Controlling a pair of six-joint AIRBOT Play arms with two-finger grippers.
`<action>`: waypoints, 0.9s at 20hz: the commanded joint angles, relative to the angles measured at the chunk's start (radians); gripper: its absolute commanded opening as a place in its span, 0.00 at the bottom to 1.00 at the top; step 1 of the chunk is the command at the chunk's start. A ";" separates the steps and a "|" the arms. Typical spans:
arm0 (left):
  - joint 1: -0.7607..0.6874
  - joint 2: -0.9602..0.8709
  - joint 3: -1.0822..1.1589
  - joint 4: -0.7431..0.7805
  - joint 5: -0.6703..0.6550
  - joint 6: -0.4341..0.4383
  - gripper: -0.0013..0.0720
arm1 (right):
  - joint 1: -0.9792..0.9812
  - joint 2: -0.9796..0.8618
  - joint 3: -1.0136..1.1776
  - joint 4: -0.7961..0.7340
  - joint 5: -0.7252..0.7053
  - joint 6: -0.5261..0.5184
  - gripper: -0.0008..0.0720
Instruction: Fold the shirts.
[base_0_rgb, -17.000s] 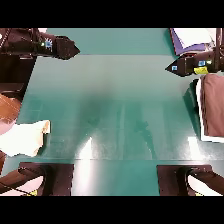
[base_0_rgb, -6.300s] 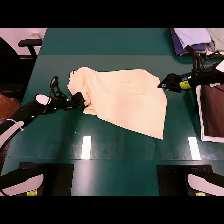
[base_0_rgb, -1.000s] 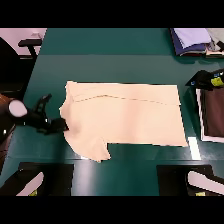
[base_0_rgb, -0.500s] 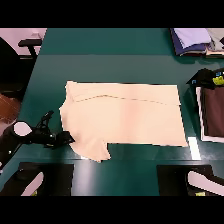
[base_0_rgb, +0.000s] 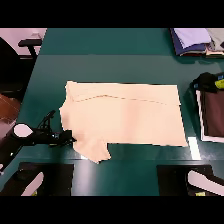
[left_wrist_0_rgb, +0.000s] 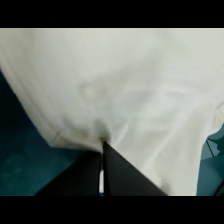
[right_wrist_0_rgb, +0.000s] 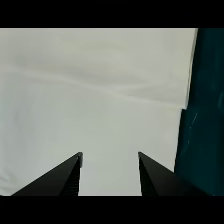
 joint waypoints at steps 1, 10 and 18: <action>0.001 0.001 0.048 0.006 -0.064 0.032 0.05 | -0.085 0.047 -0.148 -0.075 0.039 0.000 0.58; 0.001 0.001 0.117 0.040 -0.052 0.032 0.05 | -0.401 0.136 -0.773 -0.102 -0.047 -0.017 0.63; 0.001 0.001 0.117 0.041 -0.048 0.031 0.05 | -0.334 0.136 -0.860 0.035 -0.133 -0.049 0.41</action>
